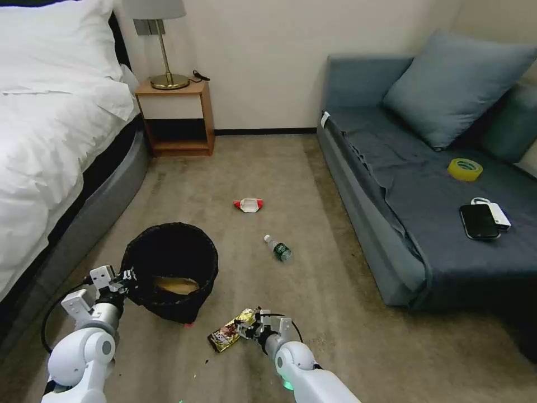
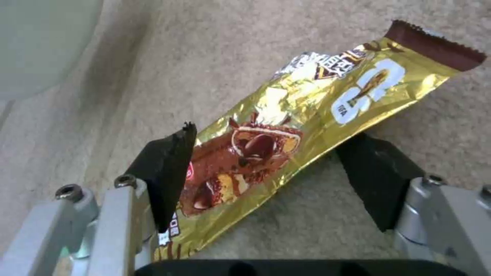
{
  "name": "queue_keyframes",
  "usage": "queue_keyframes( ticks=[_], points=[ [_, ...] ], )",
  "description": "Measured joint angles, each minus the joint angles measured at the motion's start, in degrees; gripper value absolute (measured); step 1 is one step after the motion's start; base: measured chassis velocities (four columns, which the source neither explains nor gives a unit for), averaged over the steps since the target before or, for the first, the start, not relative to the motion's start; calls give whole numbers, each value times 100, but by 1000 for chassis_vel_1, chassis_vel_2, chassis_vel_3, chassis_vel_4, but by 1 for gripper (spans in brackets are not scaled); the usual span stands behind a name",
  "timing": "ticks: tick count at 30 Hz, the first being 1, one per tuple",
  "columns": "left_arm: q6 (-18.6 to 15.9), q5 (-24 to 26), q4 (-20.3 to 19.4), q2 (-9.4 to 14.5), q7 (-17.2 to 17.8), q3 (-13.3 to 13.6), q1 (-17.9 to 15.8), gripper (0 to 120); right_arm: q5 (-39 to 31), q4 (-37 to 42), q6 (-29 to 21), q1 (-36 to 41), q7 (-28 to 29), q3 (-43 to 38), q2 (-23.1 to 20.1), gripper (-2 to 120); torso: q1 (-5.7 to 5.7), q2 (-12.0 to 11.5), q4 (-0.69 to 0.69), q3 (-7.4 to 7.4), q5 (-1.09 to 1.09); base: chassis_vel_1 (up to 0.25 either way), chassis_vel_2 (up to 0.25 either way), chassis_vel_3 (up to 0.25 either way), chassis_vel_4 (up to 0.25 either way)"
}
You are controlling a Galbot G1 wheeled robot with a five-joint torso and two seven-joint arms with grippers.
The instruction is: Pick up the trash bin, then pick up the garbage on the floor and place it into the trash bin.
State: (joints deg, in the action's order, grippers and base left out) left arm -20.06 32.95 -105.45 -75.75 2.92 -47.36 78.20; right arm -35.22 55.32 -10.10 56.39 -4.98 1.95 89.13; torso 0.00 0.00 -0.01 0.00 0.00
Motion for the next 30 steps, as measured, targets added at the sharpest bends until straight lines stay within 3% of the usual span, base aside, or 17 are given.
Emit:
queue_keyframes(
  ticks=[6,14,22,30],
  points=[
    [6,-6,7,-16,-3,0,0,5,59,-51,25,-16,-69,-30,33,61,0,0,0,0,0,0,0,0,0],
    [15,-13,15,-32,-12,2,3,5,82,-36,57,-9,-159,-20,34,27,0,0,1,0,0,0,0,0,0],
    [22,-13,16,-32,-22,15,7,5,86,-57,95,-11,-223,-13,51,1,0,0,1,0,0,0,0,0,0],
    [26,-12,40,-17,-30,19,15,5,93,-72,108,-26,-225,-22,58,0,0,0,1,0,0,0,0,0,0]
  ],
)
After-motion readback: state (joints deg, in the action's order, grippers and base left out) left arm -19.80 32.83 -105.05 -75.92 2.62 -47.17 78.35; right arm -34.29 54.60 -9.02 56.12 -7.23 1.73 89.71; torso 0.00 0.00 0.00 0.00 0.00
